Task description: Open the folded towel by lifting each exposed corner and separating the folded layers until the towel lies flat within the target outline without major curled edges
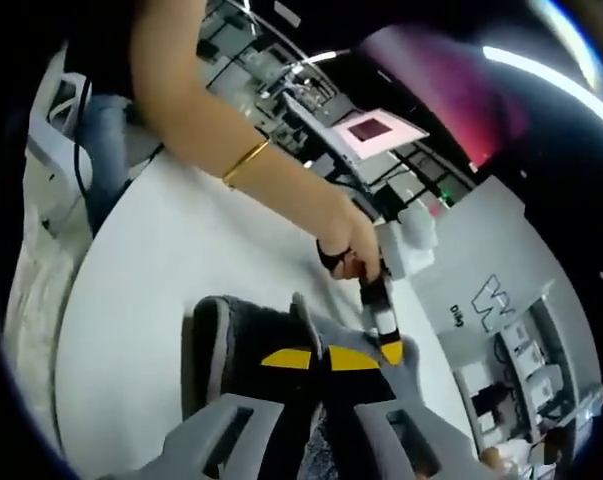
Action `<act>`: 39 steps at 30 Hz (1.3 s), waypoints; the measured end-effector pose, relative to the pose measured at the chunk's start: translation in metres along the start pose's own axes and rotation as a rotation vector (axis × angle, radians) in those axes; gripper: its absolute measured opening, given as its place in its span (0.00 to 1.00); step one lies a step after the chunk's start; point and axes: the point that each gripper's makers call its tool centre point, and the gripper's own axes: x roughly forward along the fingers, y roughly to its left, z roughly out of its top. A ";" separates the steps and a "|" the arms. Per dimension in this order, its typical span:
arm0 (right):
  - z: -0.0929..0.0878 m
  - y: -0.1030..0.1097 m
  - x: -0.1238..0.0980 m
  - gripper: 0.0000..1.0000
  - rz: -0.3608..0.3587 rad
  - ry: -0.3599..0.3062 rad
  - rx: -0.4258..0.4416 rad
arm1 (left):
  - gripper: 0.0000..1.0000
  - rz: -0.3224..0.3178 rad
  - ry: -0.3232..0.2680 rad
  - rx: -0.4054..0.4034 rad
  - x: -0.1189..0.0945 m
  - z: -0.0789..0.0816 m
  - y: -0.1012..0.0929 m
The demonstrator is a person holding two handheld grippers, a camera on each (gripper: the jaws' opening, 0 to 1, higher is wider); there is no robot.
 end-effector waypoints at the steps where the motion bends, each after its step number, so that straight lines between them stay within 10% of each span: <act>1: 0.000 0.000 0.000 0.00 0.001 -0.001 0.000 | 0.32 -0.001 -0.001 0.001 0.000 0.001 -0.001; 39: -0.002 0.003 -0.008 0.00 -0.014 0.000 0.022 | 0.31 -0.001 0.060 0.158 -0.018 -0.003 -0.018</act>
